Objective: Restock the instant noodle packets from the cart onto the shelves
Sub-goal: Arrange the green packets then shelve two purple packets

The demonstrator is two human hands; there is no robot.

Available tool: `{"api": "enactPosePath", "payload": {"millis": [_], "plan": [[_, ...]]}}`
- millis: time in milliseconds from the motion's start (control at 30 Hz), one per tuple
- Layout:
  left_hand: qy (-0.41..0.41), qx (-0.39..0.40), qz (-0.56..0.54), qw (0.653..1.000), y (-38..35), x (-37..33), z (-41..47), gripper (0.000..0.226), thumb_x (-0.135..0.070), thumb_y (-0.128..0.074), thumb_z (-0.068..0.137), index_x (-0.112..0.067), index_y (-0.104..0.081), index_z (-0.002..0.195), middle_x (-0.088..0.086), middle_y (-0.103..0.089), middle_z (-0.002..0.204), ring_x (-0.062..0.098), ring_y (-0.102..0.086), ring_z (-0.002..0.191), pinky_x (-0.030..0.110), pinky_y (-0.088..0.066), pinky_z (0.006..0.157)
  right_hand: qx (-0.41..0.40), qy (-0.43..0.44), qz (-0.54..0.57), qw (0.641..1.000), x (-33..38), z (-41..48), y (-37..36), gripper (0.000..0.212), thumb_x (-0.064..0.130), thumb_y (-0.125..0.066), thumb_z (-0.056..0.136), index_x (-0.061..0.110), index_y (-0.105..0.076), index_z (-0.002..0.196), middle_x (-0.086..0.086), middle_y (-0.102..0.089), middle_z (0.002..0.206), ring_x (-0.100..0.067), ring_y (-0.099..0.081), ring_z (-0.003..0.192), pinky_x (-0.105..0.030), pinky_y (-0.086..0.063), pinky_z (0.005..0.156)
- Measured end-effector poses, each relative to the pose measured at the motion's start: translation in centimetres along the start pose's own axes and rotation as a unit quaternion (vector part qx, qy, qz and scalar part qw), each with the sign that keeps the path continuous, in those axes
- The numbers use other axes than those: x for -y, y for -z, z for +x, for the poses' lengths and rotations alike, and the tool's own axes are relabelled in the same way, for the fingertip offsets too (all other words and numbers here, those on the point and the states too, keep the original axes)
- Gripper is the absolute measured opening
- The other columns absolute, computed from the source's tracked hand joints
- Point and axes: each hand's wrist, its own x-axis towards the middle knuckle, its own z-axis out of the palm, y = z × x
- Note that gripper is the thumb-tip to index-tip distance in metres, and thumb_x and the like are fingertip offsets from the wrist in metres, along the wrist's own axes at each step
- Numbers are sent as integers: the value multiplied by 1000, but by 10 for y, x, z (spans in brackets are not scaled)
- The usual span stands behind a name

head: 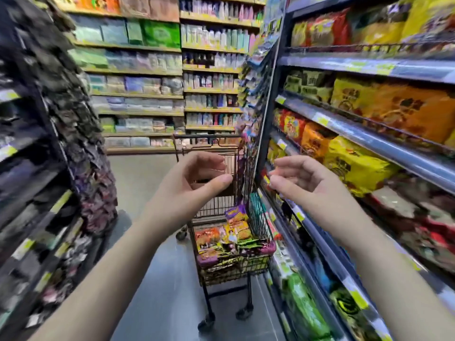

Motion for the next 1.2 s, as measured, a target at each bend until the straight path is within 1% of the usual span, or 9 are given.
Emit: {"api": "enactPosePath", "payload": {"millis": [100,267,467,600,767,867,967,1100,1200], "plan": [[33,-7,16,999,10,35,30,46,-42,-76,73,-24,-66,114,-10,-75,110,4,-71,102,26,-56,89,4,-20,-3,1000,-25,32,-9,41,39,-77,78,26,-68,116,9,-76,107,-11,-72,101,-29,-56,93],[74,-14,17,997,10,95,79,49,-44,-76,73,-22,-66,116,-8,-75,111,7,-72,101,31,-56,93,11,-44,-5,999,-76,88,-17,37,37,-77,82,26,-68,116,8,-76,108,-11,-73,101,-34,-57,95],[114,-19,18,993,-6,173,160,51,-43,-78,71,-21,-66,115,-7,-76,110,9,-72,101,31,-58,92,29,-70,16,997,-159,174,-13,30,27,-76,89,25,-67,117,9,-76,107,-9,-72,99,-27,-58,90],[154,-20,18,988,-26,227,229,47,-39,-78,75,-20,-66,116,-5,-75,111,9,-72,102,31,-58,92,34,-99,43,994,-224,243,-6,30,27,-77,88,25,-68,116,9,-76,106,-9,-72,101,-27,-57,89],[208,-39,17,977,-38,289,292,35,-25,-78,85,-19,-65,117,-8,-76,108,8,-73,100,25,-59,88,57,-139,50,987,-293,319,-5,30,26,-78,87,24,-68,115,10,-76,104,-9,-72,100,-25,-57,86],[245,-47,7,968,-36,320,314,35,-28,-79,84,-21,-66,117,-9,-76,108,8,-72,101,29,-59,90,64,-157,48,984,-320,355,-9,28,22,-78,88,24,-68,115,9,-77,104,-10,-72,99,-23,-57,84],[265,-50,-3,963,-31,344,335,41,-34,-80,80,-21,-66,117,-7,-75,110,10,-72,104,32,-59,92,68,-170,44,982,-342,384,-17,29,24,-78,88,24,-68,115,11,-76,104,-11,-72,100,-26,-58,87],[284,-53,-24,957,-22,375,362,36,-23,-78,85,-17,-65,118,-3,-75,111,9,-72,104,29,-59,90,70,-188,37,979,-366,410,-32,32,30,-78,88,27,-67,118,12,-75,106,-9,-72,100,-31,-57,90],[297,-33,-25,954,-14,401,377,35,-23,-77,87,-17,-65,120,-3,-74,113,8,-72,104,28,-59,90,61,-204,27,977,-382,424,-45,32,28,-78,88,25,-66,118,13,-75,104,-8,-72,98,-30,-58,91]]}}
